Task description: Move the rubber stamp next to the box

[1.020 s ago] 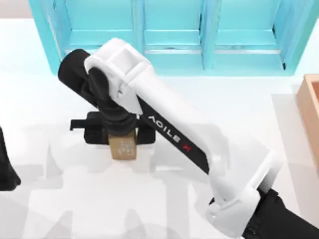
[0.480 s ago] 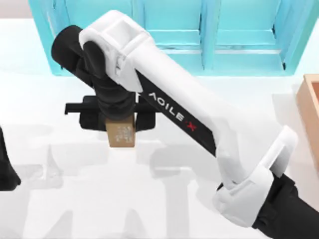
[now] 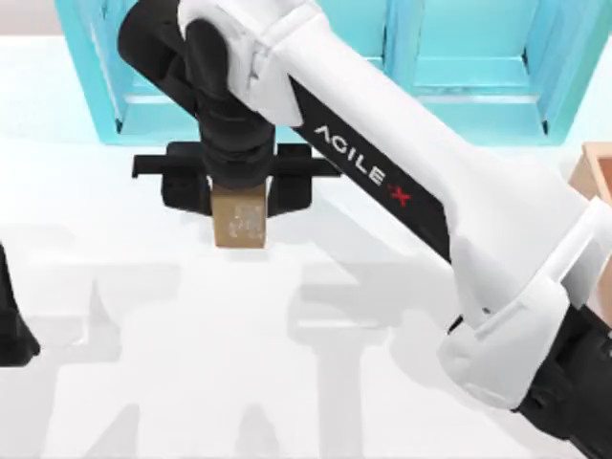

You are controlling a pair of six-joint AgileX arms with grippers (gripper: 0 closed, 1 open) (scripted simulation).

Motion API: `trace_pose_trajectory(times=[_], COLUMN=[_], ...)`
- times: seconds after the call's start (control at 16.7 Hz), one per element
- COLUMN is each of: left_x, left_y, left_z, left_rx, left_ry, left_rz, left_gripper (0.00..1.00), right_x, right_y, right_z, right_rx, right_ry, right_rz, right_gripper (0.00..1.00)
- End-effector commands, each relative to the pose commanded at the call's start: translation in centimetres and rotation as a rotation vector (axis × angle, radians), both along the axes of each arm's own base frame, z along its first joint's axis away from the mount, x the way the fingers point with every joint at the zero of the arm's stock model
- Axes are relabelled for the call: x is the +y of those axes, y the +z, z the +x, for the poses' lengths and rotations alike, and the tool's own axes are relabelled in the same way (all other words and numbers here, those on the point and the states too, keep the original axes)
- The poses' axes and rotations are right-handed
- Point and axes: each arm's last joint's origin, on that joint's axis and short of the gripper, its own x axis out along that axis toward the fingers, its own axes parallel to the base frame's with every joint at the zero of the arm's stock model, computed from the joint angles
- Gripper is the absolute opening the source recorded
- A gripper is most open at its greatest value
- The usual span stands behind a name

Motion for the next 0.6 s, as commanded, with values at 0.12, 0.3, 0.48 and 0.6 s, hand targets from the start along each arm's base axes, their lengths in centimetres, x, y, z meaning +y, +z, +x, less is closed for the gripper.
trace_pose_trajectory(times=[0.12, 0.3, 0.48, 0.6], left_x=[0.0, 0.0, 0.0, 0.0], left_y=[0.0, 0.0, 0.0, 0.0], left_z=[0.0, 0.0, 0.0, 0.0], left_rx=[0.0, 0.0, 0.0, 0.0], left_ry=[0.0, 0.0, 0.0, 0.0], left_rz=[0.0, 0.0, 0.0, 0.0], left_gripper=[1.0, 1.0, 1.0, 1.0], right_x=[-1.9, -6.2, -11.8, -15.9], right_y=[2.5, 5.7, 7.5, 7.8], right_z=[1.0, 2.3, 2.6, 2.1], right_rx=[-0.013, -0.022, -0.019, -0.013], right_ry=[0.014, 0.03, 0.036, 0.033], right_rz=[0.027, 0.043, 0.035, 0.02], right_gripper=[0.0, 0.0, 0.0, 0.0])
